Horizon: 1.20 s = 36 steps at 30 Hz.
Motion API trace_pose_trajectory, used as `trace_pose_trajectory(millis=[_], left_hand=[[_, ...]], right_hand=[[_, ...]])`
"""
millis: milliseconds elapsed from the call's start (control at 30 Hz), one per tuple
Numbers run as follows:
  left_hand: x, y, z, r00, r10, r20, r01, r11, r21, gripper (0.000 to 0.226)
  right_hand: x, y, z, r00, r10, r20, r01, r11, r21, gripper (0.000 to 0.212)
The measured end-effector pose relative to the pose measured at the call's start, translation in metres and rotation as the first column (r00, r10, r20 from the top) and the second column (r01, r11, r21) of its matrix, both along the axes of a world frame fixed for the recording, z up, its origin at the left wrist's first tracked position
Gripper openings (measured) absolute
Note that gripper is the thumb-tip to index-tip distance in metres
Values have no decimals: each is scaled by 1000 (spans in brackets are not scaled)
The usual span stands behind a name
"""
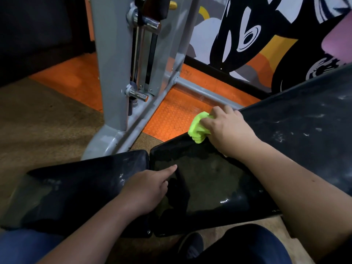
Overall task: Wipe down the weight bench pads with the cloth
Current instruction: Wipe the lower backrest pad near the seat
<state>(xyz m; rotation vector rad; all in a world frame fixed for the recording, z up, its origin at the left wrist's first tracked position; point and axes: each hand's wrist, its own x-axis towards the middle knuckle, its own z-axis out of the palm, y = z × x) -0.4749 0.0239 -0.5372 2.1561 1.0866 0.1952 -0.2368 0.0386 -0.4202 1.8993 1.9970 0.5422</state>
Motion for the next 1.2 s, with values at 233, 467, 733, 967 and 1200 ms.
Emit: trace_pose_trajectory(millis=[233, 467, 733, 967, 1200], left_hand=[[1, 0, 0, 1000, 4, -1, -4, 1000, -11, 55], [5, 4, -2, 1000, 7, -17, -7, 1000, -1, 56], [3, 6, 1, 999, 27, 24, -26, 999, -28, 54], [3, 8, 2, 998, 32, 46, -30, 999, -45, 54], [6, 9, 2, 1000, 23, -1, -23, 999, -39, 54]], right_hand=[[-7, 21, -1, 999, -36, 11, 36, 999, -20, 31], [-3, 33, 2, 994, -114, 4, 114, 994, -3, 33], [0, 45, 2, 991, -134, -15, 133, 990, -51, 33], [-9, 43, -14, 998, -26, -58, 19, 993, -118, 32], [-31, 54, -20, 998, -58, 7, 59, 982, -178, 36]])
